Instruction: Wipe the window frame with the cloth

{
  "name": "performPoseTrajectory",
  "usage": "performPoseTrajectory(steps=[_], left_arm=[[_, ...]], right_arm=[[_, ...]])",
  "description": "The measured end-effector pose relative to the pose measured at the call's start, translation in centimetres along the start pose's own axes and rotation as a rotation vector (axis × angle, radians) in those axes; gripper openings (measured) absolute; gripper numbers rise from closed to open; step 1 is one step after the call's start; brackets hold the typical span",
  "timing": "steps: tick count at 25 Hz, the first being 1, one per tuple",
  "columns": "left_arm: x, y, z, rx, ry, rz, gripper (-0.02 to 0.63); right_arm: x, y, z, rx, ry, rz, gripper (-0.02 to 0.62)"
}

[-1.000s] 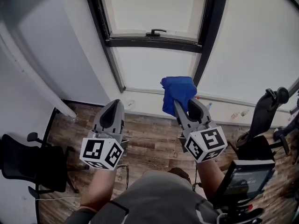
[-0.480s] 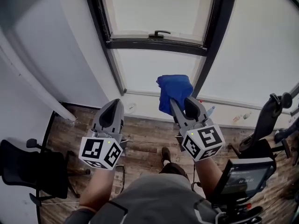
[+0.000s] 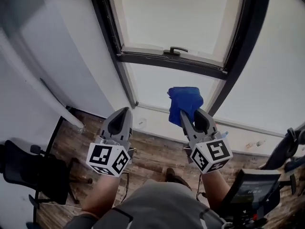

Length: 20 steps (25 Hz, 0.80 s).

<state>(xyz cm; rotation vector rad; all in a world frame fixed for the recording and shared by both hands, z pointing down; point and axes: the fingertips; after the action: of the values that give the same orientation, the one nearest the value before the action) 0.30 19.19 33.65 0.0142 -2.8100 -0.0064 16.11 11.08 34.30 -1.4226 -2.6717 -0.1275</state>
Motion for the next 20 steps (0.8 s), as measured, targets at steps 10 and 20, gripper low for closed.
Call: performPoseTrajectory(steps=[10, 20], left_arm=[[3.1, -9.1, 0.0, 0.006, -0.005, 0.064, 0.008], [10.3, -14.2, 1.1, 0.007, 0.014, 0.069, 0.008]], right_arm=[[-6.7, -8.7, -2.0, -0.009, -0.003, 0.060, 0.124], [-6.5, -17.2, -3.5, 0.014, 0.004, 0.061, 0.124]])
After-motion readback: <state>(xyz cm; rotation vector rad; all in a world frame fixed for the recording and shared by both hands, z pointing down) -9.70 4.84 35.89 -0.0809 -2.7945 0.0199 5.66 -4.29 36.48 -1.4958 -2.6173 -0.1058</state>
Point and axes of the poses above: the fingertips, and each gripper's own axes: y backward along the fingers, x to its left, z out of its top, and after that the axes turned 15 degrees about y, right-handed
